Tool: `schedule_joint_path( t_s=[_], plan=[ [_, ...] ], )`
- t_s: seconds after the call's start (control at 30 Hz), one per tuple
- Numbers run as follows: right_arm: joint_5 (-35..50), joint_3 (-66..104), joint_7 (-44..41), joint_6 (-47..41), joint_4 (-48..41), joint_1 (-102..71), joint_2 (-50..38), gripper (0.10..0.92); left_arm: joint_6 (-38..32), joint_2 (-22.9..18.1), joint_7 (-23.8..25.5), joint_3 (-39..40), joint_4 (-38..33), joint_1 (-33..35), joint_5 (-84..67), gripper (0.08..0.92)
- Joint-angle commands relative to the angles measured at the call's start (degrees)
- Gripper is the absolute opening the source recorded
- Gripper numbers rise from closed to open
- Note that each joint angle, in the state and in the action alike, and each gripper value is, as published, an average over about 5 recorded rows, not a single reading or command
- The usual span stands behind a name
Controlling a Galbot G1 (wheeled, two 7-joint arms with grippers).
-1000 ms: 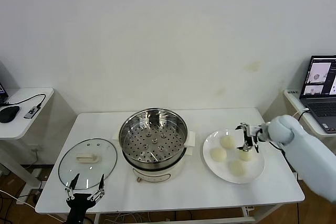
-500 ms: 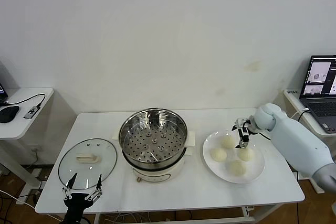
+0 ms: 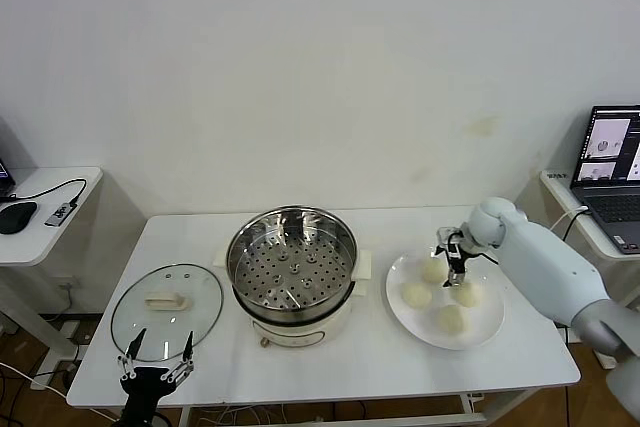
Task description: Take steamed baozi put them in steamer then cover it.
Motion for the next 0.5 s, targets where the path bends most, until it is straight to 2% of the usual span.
schedule_joint_path(
  t_s=[0.03,0.5],
  plan=[
    [-0.2,-0.5,-0.1,0.1,-1.4,0.5,1.2,0.783,0.0,0.0,0.0,0.0,0.0,0.0,0.1,0.823],
    [-0.3,-1.6,-1.0,-0.4,-2.1,0.8,1.7,0.618,-0.1,0.0,0.1,0.0,-0.1,0.0,0.4,0.823]
  ],
)
